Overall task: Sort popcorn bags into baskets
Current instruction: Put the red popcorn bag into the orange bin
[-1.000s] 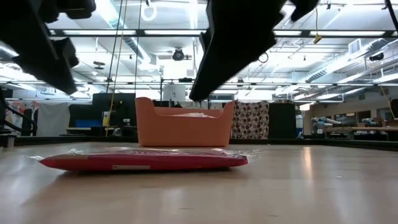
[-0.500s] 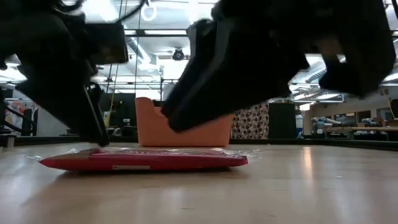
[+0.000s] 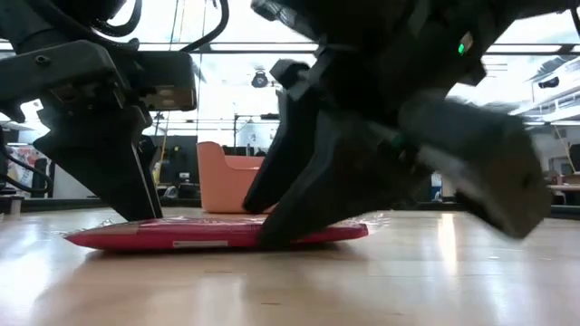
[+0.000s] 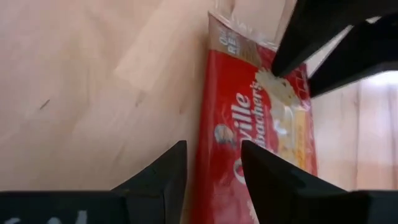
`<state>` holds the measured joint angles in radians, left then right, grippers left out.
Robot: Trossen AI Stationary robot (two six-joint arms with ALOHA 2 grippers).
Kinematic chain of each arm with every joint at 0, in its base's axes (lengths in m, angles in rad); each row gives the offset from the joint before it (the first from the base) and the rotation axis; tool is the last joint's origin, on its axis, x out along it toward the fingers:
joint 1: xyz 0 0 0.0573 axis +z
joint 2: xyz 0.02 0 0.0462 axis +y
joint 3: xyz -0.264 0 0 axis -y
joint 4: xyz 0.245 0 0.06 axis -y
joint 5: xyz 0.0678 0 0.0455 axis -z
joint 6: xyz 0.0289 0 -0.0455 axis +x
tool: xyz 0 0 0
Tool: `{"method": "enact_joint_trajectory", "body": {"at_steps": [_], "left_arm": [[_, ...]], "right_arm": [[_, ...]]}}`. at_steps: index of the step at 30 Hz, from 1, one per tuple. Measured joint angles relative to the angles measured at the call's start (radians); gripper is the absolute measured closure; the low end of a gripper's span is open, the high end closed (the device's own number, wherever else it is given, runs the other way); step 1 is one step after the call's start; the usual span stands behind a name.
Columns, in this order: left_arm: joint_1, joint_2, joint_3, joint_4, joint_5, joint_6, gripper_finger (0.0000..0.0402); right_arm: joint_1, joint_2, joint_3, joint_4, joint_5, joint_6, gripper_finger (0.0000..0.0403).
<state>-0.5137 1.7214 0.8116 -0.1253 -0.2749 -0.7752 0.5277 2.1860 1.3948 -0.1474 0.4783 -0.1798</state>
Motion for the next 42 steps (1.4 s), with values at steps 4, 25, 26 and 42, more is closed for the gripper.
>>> {"method": "enact_joint_trajectory", "body": {"at_steps": [4, 25, 26, 42], "left_arm": [[0.0, 0.001, 0.0, 0.007, 0.002, 0.002, 0.0171], [0.021, -0.061, 0.043, -0.091, 0.109, 0.023, 0.0171], [0.021, -0.085, 0.059, -0.131, 0.111, 0.033, 0.0171], [-0.048, -0.344, 0.158, -0.5, -0.082, 0.069, 0.0171]], "right_arm": [[-0.011, 0.003, 0.001, -0.025, 0.005, -0.012, 0.0248], [-0.039, -0.002, 0.0, -0.057, 0.008, -0.057, 0.0384], [-0.039, -0.004, 0.0, -0.06, 0.007, -0.055, 0.0385], [-0.152, -0.169, 0.044, -0.315, 0.24, -0.177, 0.0383]]}}
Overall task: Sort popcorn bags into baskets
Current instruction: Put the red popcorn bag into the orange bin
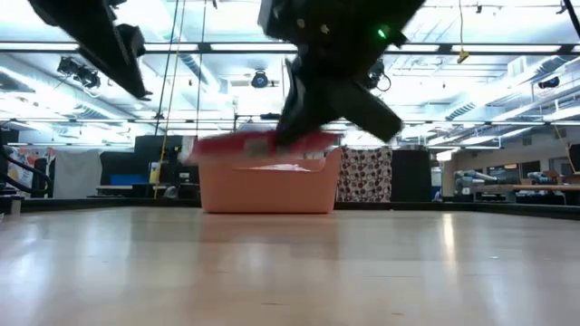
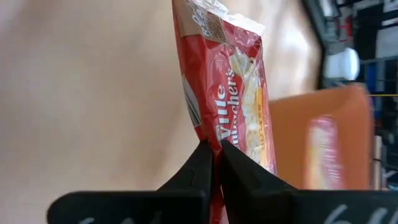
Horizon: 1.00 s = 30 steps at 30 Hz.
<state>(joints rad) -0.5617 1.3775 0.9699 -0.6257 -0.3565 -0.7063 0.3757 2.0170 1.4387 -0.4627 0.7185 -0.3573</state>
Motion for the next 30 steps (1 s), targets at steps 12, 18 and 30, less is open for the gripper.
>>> {"method": "enact_joint_trajectory", "body": {"at_steps": [12, 18, 30], "left_arm": [[-0.073, -0.003, -0.001, -0.023, -0.015, -0.049, 0.0171], [-0.093, -0.003, -0.001, -0.02, -0.014, -0.079, 0.0171], [-0.104, -0.003, -0.001, -0.015, -0.033, -0.093, 0.0171]], "right_arm": [[-0.244, -0.107, 0.001, 0.129, 0.01, -0.27, 0.0383], [-0.365, -0.107, 0.001, 0.206, -0.069, -0.403, 0.0382], [-0.554, -0.056, 0.002, 0.235, -0.24, -0.457, 0.036]]}}
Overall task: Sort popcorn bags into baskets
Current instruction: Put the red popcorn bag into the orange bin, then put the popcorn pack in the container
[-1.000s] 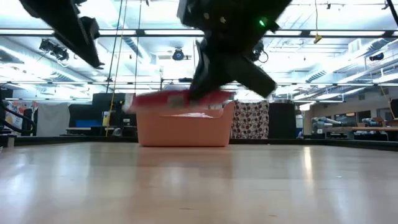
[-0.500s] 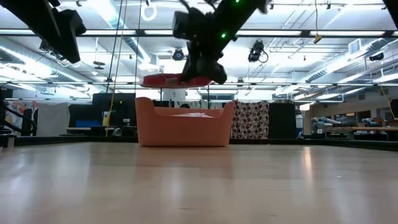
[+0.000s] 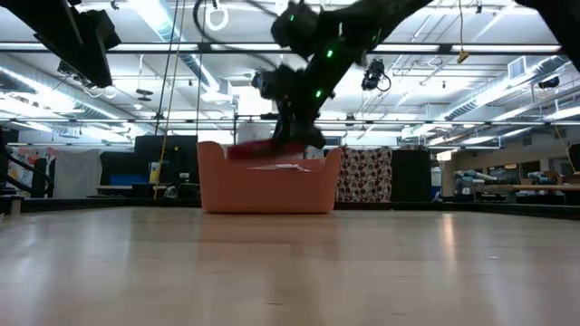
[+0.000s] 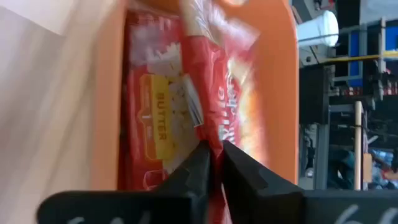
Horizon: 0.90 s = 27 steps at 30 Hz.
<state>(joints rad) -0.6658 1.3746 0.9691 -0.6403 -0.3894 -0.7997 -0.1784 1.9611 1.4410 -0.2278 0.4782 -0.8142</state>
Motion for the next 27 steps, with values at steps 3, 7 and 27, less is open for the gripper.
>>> {"method": "enact_joint_trajectory", "body": {"at_steps": [3, 7, 27], "left_arm": [[0.003, 0.0, 0.0, 0.001, -0.018, 0.017, 0.0171], [0.008, 0.0, 0.0, -0.001, -0.009, 0.029, 0.0171], [0.0, 0.0, 0.0, 0.023, -0.006, -0.069, 0.0171]], "right_arm": [[-0.02, 0.045, -0.001, 0.02, 0.0, 0.007, 0.0337], [-0.02, 0.069, -0.001, 0.046, 0.037, 0.01, 0.0301], [0.057, 0.021, -0.001, -0.023, 0.15, 0.264, 0.0215]]}}
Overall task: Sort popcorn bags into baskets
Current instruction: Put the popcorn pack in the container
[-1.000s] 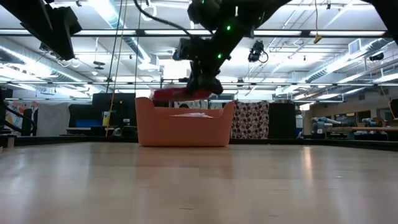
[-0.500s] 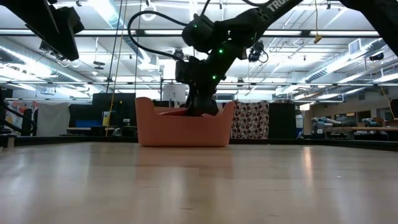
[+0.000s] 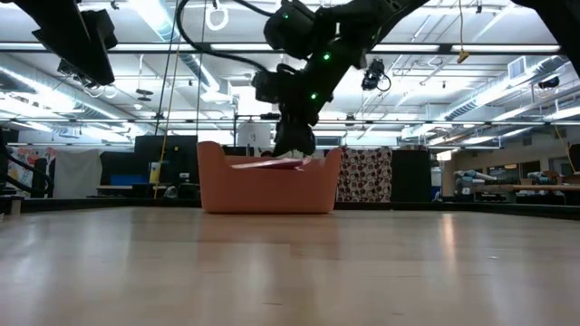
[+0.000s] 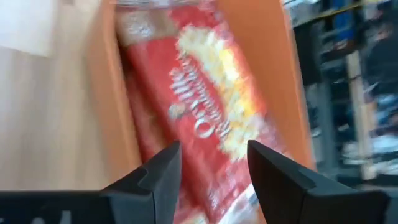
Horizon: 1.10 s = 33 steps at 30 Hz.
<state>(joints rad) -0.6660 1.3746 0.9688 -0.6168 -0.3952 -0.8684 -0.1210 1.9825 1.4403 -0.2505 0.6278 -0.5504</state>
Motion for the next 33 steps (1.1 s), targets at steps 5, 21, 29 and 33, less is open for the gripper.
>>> {"method": "enact_joint_trajectory", "body": {"at_steps": [5, 21, 29, 33], "left_arm": [[-0.006, 0.0, 0.0, 0.001, 0.06, -0.063, 0.0171], [-0.151, 0.05, -0.001, 0.013, 0.246, -0.256, 0.0171], [-0.243, 0.171, -0.001, 0.099, 0.303, -0.352, 0.0171], [-0.267, 0.257, -0.001, 0.128, 0.331, -0.355, 0.0171]], "right_arm": [[0.006, -0.054, 0.0, -0.154, -0.056, 0.215, 0.0215], [0.118, -0.137, -0.029, -0.346, -0.314, 0.687, 0.0216], [0.24, -0.137, -0.029, -0.319, -0.389, 0.861, 0.0218], [0.312, -0.137, -0.03, -0.253, -0.378, 0.898, 0.0218]]}}
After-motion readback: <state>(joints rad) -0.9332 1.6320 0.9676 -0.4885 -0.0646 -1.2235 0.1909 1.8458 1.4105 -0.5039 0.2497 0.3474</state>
